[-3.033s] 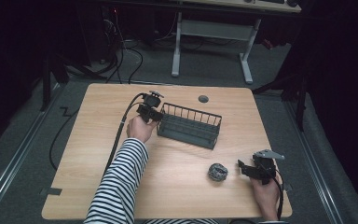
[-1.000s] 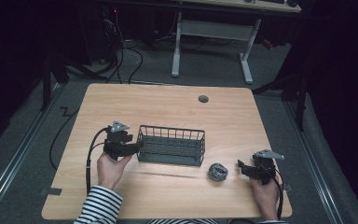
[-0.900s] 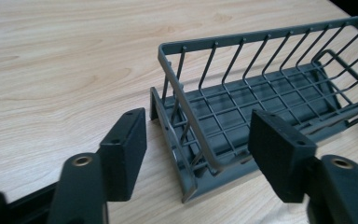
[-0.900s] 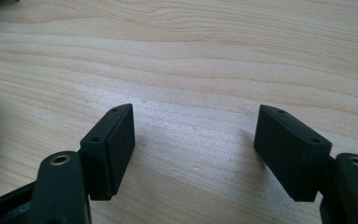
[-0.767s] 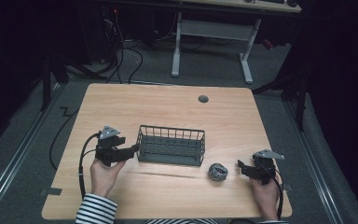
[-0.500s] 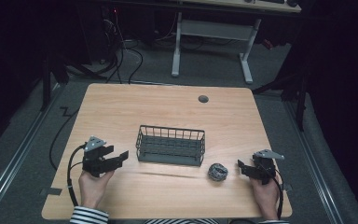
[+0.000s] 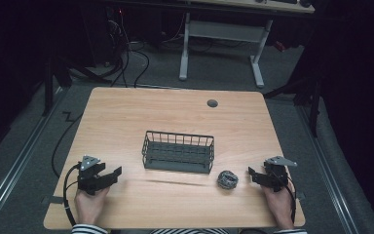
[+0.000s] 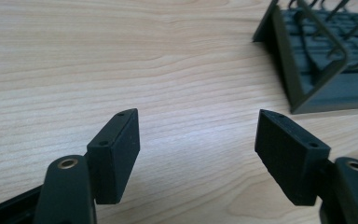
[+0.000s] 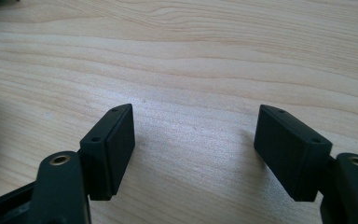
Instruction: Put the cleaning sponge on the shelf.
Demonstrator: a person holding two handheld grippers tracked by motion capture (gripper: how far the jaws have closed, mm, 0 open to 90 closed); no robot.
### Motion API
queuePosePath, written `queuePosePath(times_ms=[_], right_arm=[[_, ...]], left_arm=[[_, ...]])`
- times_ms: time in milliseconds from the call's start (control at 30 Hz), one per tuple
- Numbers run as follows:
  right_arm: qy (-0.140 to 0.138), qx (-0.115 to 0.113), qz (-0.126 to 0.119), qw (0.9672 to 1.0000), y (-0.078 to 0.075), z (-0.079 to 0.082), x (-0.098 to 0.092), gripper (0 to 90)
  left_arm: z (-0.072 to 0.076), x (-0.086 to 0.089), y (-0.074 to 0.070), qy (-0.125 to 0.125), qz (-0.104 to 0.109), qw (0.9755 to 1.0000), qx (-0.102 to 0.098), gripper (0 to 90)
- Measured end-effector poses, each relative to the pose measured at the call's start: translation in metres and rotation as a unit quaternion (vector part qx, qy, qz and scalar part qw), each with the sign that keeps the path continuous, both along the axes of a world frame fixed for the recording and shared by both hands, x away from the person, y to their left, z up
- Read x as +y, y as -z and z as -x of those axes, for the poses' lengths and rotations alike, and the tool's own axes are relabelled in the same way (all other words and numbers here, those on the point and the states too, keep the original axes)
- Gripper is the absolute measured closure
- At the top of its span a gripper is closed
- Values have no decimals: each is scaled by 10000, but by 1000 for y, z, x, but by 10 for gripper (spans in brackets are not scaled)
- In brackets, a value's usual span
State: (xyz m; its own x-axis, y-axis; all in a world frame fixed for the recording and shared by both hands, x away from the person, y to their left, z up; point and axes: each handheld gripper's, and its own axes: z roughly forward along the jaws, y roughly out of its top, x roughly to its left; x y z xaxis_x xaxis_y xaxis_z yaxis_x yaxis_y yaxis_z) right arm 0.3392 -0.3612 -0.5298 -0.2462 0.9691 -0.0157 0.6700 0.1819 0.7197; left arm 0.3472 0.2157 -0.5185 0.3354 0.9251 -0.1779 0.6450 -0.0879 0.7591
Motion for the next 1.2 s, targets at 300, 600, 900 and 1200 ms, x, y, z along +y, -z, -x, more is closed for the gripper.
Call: queuePosePath(times_ms=[300, 600, 900, 1200], right_arm=[[-2, 25, 8, 10000, -1, 1, 0, 294], [-54, 166, -104, 9998, -4, 7, -2, 294], [-275, 75, -307, 9991, -15, 27, -4, 291], [-776, -7, -374, 9963, -31, 50, 12, 269]], left_arm=[[-5, -3, 10, -123, -410, 9991, -38, 281], [-8, -4, 18, -170, -654, 9977, -25, 262], [-7, -7, 19, -155, -838, 9964, -19, 241], [-6, -7, 19, -145, -846, 9963, -15, 237]])
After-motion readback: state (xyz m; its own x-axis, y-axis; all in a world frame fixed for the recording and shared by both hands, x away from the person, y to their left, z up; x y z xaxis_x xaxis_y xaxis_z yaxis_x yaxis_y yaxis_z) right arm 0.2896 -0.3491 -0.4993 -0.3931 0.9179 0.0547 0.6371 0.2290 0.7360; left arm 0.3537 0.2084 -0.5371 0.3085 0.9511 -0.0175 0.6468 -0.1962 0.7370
